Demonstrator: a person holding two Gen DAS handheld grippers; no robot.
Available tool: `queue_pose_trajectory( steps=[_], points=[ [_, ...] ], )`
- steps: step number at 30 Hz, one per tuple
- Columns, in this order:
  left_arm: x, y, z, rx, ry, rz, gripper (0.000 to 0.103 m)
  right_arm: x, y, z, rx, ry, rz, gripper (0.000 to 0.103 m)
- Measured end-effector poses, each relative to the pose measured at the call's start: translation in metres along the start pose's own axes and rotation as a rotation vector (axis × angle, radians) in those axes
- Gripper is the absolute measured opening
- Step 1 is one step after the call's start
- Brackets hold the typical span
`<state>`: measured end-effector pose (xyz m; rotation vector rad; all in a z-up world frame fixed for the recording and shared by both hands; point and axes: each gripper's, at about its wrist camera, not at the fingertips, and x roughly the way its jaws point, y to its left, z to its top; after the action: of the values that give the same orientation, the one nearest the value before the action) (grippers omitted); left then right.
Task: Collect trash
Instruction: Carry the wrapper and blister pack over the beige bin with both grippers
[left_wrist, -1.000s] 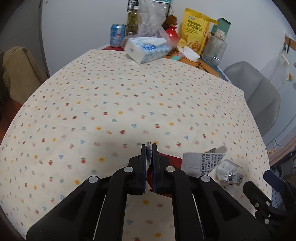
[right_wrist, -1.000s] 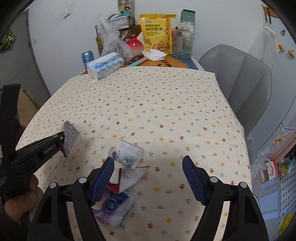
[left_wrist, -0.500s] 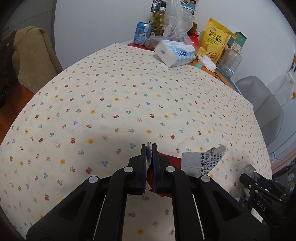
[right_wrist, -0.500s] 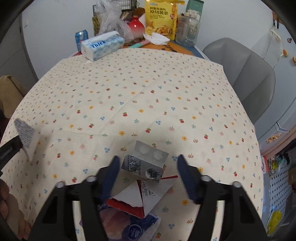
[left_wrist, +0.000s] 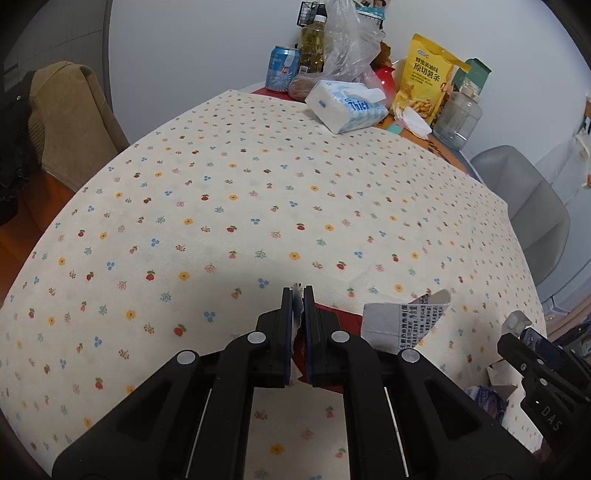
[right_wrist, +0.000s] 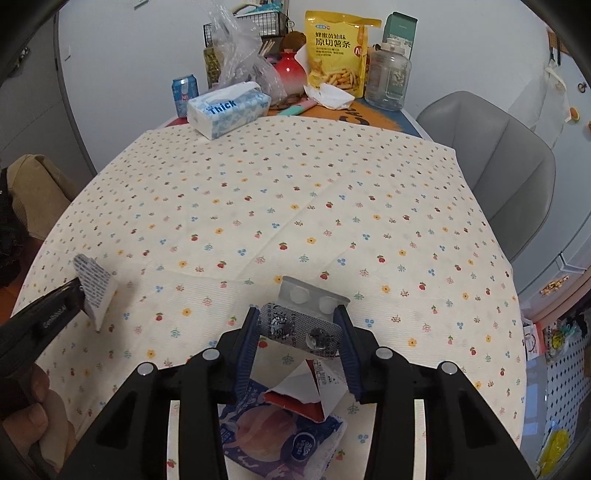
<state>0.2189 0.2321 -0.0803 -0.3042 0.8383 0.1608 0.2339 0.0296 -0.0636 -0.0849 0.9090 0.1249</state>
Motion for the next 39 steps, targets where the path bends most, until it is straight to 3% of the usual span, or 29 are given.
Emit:
queue_pose_trajectory(
  steps=[8,13,25,39],
  points=[
    [-0.034,-0.05,-0.011,0.059,-0.053,-0.004,0.006,-0.038,-0.034,-0.005,0.035,-0.071,0.028,0.04],
    [-0.058,-0.104,-0.028,0.113,-0.085,-0.019,0.006,-0.065,-0.074,-0.016,0.081,-0.115,0.042,0.04],
    [-0.091,-0.249,-0.069,0.256,-0.141,-0.078,0.007,-0.124,-0.213,-0.059,0.218,-0.213,0.019,0.04],
    [-0.087,-0.407,-0.13,0.491,-0.101,-0.167,0.007,-0.144,-0.359,-0.12,0.449,-0.239,-0.036,0.04]
  ],
)
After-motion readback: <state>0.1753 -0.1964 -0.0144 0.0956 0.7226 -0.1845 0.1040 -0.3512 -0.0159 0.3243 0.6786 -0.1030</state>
